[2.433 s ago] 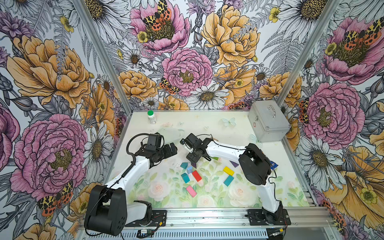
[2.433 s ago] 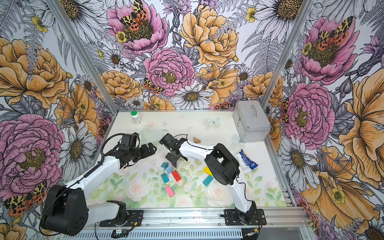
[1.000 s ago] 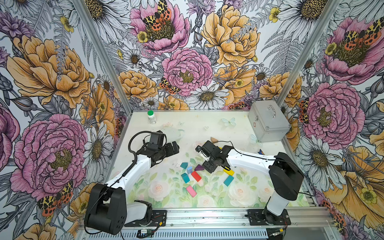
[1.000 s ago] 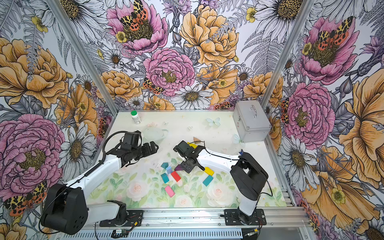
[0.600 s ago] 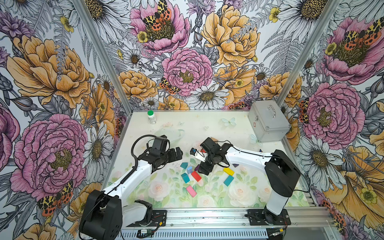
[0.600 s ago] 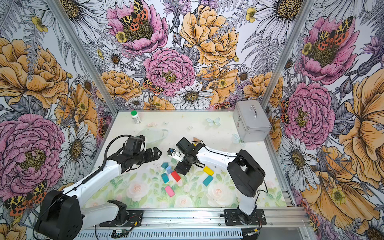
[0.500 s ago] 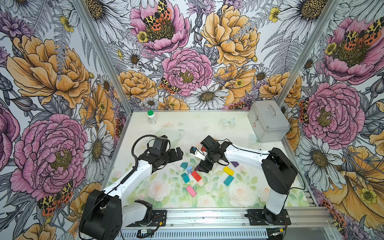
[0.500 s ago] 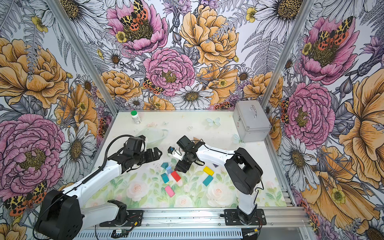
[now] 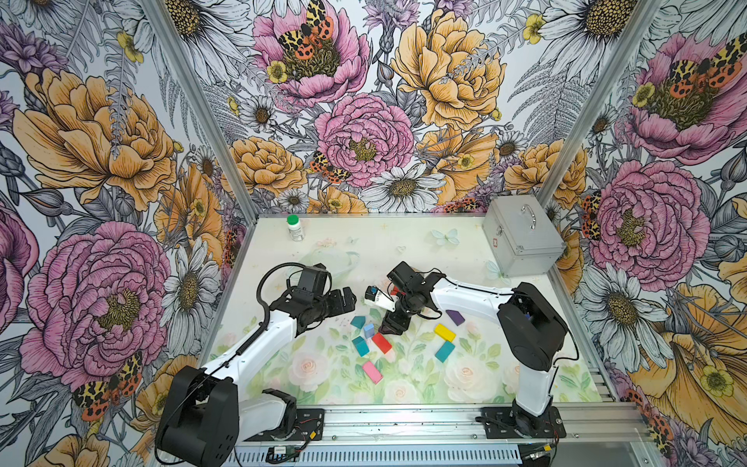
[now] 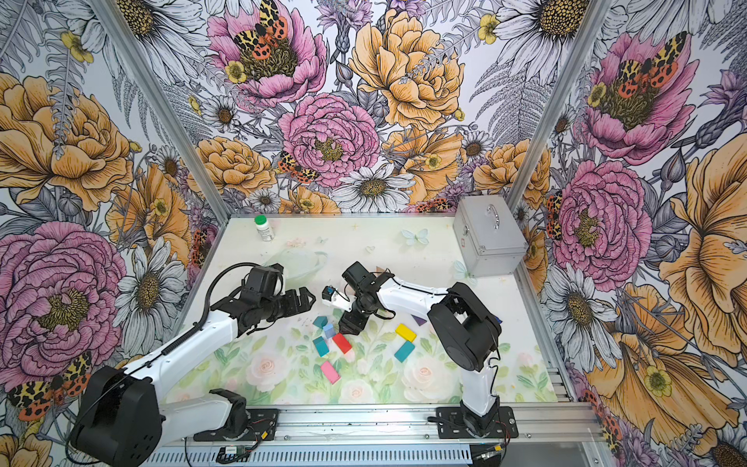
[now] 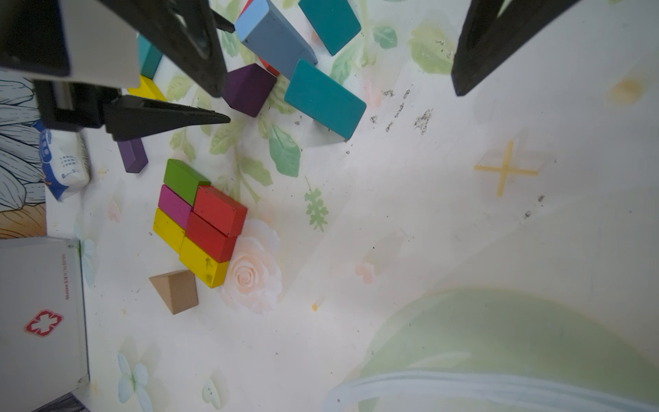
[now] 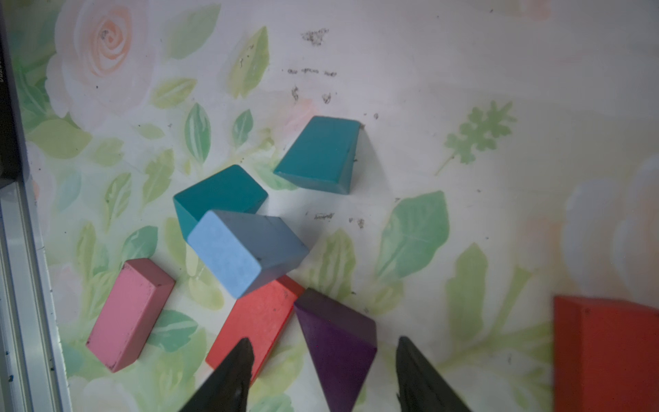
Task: Assemble a piece of candy with building blocks
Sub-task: Assemble the building block at the center of the board.
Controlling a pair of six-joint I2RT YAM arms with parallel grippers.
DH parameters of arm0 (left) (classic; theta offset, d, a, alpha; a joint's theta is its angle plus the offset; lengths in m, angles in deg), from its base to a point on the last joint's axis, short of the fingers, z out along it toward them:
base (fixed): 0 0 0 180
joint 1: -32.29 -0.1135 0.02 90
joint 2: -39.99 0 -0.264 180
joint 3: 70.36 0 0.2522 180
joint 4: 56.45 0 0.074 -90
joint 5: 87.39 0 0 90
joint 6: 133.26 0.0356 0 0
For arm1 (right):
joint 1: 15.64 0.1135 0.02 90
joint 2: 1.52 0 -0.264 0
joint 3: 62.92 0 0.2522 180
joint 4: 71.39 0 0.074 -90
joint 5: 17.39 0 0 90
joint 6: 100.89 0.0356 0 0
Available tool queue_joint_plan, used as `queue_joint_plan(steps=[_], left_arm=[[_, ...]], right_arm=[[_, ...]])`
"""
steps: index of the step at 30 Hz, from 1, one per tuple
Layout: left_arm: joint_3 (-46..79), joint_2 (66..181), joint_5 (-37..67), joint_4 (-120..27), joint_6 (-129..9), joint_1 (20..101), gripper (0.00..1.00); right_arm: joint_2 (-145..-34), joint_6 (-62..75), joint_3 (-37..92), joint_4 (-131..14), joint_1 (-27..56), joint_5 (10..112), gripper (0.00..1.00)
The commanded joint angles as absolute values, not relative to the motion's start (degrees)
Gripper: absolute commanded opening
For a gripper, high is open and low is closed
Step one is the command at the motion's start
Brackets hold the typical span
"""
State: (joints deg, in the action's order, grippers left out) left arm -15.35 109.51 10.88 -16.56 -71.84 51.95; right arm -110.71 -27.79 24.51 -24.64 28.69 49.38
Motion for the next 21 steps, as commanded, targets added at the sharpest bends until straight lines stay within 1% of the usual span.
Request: queue_joint_plan(steps=[1, 7, 9, 13, 21], left_arm=[[-14.1, 109.8, 11.8, -16.6, -71.3, 52.6, 0.99], [-15.0, 107.9, 11.5, -16.5, -71.7, 53.6, 0.99], [-15.1, 107.8, 11.4, -16.6, -71.9, 53.7, 0.99], [-15.1, 108.0, 11.3, -16.5, -72.0, 53.8, 0.99], [-14.8, 108.8, 11.5, -16.5, -72.1, 53.9, 0.99]], right_arm=[[-113.3, -29.1, 26.5, -23.2, 29.4, 50.6, 0.65], [-114.6, -29.6, 27.4, -21.3, 29.5, 55.1, 0.63], [-114.3, -29.6, 27.5, -21.3, 29.5, 55.0, 0.56], [-114.3, -29.4, 27.6, -21.3, 29.4, 55.0, 0.49], [-115.1, -29.1, 27.9, -21.6, 31.5, 55.8, 0.49]])
